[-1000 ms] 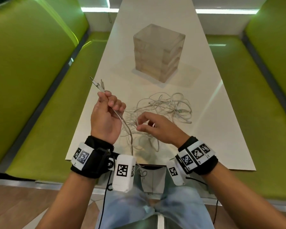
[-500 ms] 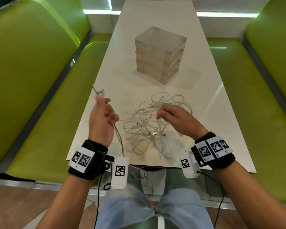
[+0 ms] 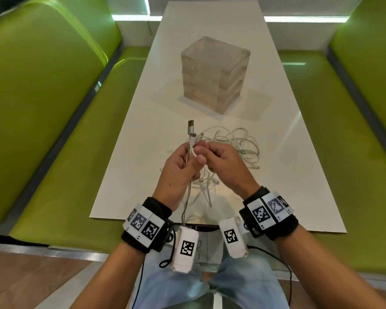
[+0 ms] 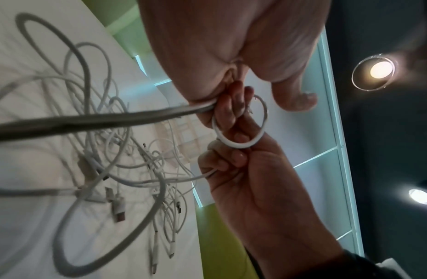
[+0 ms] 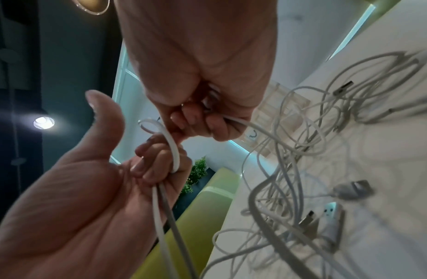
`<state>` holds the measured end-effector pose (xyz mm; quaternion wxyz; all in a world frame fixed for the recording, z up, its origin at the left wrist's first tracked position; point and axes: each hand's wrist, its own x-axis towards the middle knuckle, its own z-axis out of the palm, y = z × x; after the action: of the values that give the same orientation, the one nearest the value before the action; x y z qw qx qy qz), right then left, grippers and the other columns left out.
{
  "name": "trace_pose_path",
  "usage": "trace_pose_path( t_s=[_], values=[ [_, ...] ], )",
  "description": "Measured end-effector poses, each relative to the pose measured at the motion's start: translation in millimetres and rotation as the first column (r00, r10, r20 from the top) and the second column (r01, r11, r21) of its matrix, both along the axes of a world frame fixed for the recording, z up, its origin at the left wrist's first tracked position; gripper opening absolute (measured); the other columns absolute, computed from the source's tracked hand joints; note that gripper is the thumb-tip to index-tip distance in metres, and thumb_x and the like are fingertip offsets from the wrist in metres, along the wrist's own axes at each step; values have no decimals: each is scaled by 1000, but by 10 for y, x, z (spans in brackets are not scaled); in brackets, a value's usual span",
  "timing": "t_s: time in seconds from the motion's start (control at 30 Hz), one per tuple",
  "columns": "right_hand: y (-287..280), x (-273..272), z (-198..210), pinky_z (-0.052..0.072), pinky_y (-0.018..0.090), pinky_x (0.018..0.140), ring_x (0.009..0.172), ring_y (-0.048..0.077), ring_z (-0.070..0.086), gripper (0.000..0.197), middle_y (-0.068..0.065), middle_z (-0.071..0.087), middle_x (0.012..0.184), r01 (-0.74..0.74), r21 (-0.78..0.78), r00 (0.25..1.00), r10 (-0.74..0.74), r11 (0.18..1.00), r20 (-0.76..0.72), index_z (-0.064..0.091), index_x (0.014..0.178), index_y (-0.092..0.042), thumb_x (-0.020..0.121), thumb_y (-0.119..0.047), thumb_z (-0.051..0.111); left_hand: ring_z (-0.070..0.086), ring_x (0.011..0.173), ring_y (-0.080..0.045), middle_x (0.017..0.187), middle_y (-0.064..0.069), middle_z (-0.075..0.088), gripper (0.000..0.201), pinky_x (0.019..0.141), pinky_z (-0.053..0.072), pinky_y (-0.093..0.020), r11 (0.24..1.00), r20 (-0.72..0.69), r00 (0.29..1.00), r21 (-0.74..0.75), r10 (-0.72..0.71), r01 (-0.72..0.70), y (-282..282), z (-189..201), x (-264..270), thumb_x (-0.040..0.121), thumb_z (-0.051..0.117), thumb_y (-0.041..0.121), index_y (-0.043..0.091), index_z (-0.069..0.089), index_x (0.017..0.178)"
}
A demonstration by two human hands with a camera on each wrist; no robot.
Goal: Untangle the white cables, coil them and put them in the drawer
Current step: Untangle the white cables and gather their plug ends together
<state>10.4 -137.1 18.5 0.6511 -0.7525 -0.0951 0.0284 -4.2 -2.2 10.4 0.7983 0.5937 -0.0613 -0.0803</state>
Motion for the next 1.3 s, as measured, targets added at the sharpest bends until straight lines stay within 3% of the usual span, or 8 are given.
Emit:
trace_pose_path(
  t_s=[0.13,0.3,0.43,0.57,0.7,0.87,1.13,1.3],
  values=[
    [-19,28,-17,38,25,56,56,12,45,32,5,55,64,-53,-163,997,62,985,48,62,78,-5,93,-31,54,30,48,-6,59,3,40,23,47,32,-17,988,21,991,75,135,-136,31,40,55,83,60,34,13,62,92],
    [-312,180,-242,37,12,62,64,-8,52,23,-18,55,65,-158,-504,980,199,849,27,63,79,-15,96,-14,48,25,42,-5,47,11,29,22,44,25,-18,925,-63,946,-196,319,-325,304,277,182,94,47,26,11,51,79],
    [-513,321,-392,34,14,59,60,-5,48,24,-13,51,61,-22,-504,997,58,864,56,64,77,-18,95,-13,48,21,45,-5,48,12,28,30,45,21,-20,889,9,920,-260,392,-376,509,440,222,101,37,28,12,50,79],
    [-473,310,-273,36,9,59,59,-4,49,23,-26,56,58,76,-420,989,-14,904,149,65,79,-16,95,-12,49,26,45,-6,49,11,30,24,44,29,-19,913,8,913,18,407,-407,463,235,243,99,46,25,12,56,81],
    [-313,238,-95,37,10,62,63,-5,54,20,-29,59,64,-5,-469,976,106,883,189,68,82,-15,94,-12,52,29,45,-5,49,13,35,22,45,31,-20,942,-47,960,210,275,-260,156,41,150,92,56,24,3,62,95],
    [-180,111,15,36,26,58,56,-6,44,18,-25,45,56,-92,-621,939,276,778,206,64,80,-10,93,-16,53,27,47,-9,60,-5,36,33,44,27,-20,975,-116,971,106,208,-196,-72,36,96,91,59,20,-12,58,101],
    [-255,196,-18,37,19,62,62,-3,49,23,-20,50,61,-179,-561,959,270,808,82,64,83,-17,97,-19,46,24,40,-4,49,8,30,27,38,24,-17,896,-181,900,-137,397,-422,154,263,184,98,45,10,13,50,72],
    [-376,344,-166,41,33,73,69,10,51,31,-23,52,63,-45,-679,967,202,732,154,65,78,-12,87,-24,38,19,44,-7,49,7,26,27,44,21,-20,816,-131,845,-220,518,-534,436,414,197,96,44,10,14,45,70]
  ],
)
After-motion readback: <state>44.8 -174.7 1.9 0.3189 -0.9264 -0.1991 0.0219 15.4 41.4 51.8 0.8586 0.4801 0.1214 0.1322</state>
